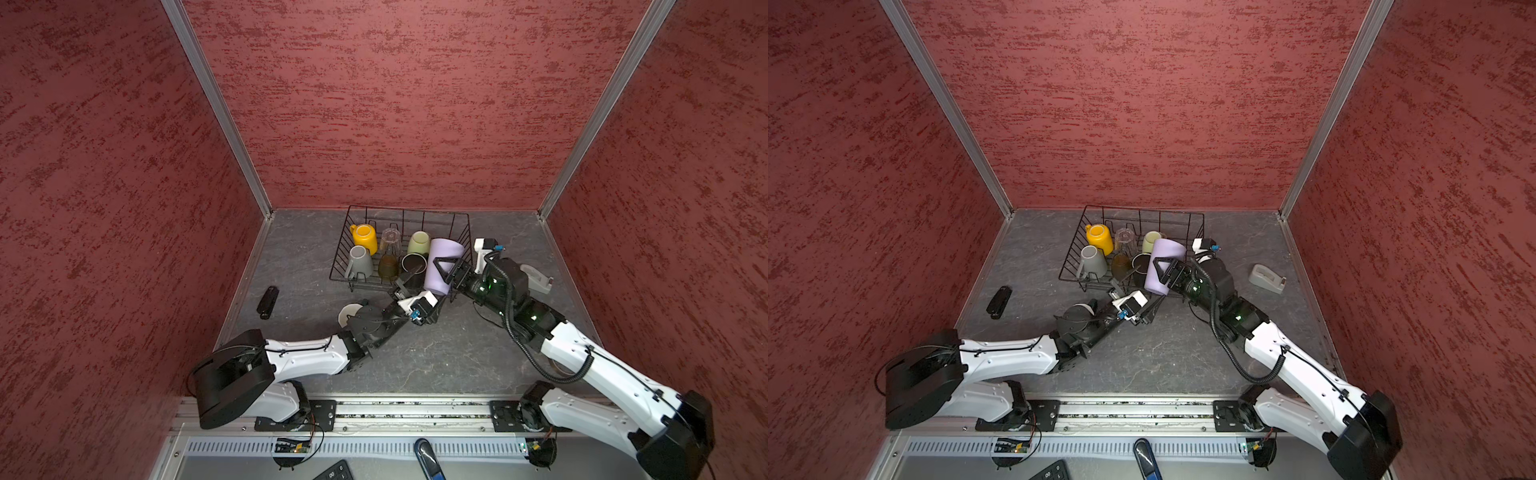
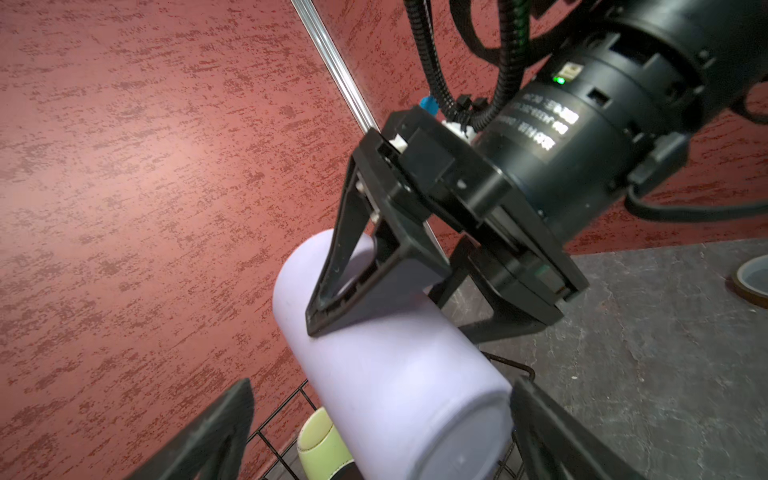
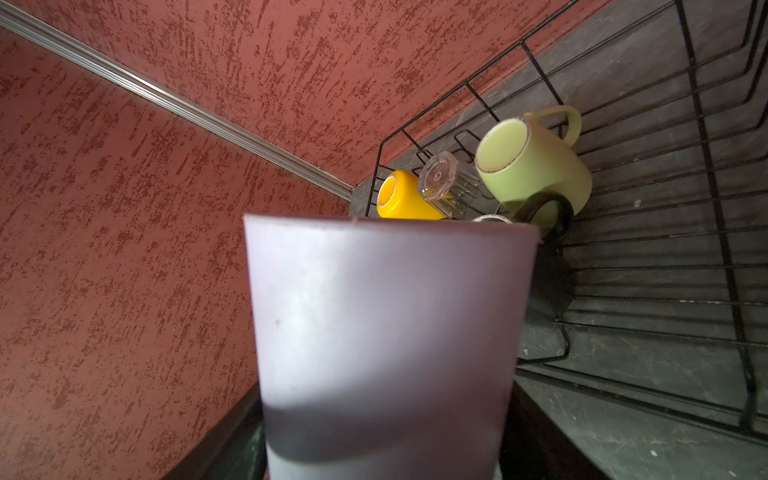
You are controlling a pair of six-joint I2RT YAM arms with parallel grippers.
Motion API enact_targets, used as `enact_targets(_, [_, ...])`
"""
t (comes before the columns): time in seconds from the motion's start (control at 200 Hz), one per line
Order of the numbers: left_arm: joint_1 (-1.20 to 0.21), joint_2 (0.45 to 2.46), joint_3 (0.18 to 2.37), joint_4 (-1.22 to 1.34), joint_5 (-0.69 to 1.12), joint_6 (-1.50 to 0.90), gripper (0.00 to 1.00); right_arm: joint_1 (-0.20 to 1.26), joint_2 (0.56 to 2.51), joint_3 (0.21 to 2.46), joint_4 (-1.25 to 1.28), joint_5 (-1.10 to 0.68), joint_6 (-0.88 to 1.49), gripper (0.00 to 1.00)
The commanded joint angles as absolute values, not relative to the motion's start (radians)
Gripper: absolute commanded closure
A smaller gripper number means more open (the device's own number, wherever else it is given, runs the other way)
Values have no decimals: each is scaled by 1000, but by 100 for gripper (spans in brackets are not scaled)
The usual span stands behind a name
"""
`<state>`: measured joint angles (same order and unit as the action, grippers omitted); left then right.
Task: Load cups into a dish rack
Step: Pass the cup.
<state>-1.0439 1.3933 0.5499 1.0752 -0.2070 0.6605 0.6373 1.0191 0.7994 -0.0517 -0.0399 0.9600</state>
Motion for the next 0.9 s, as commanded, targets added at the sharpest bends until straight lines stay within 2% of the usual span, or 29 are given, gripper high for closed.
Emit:
enact_targets(0.0, [-1050,1437,576,1222,-255,668,4,633,994,792,11,-46,1017,58])
enact_targets(0.511, [-1057,1495,570,1279,-238,633,4,633,965,772,27,-27,1049,58])
enact_targets(0.711, [-1043,1513,559,1303,-210,608,13,632,956,773,36,-34,1062,58])
enact_targets(0.892, [-1038,1509,562,1273,-181,598,14,632,951,766,53,-41,1072,59])
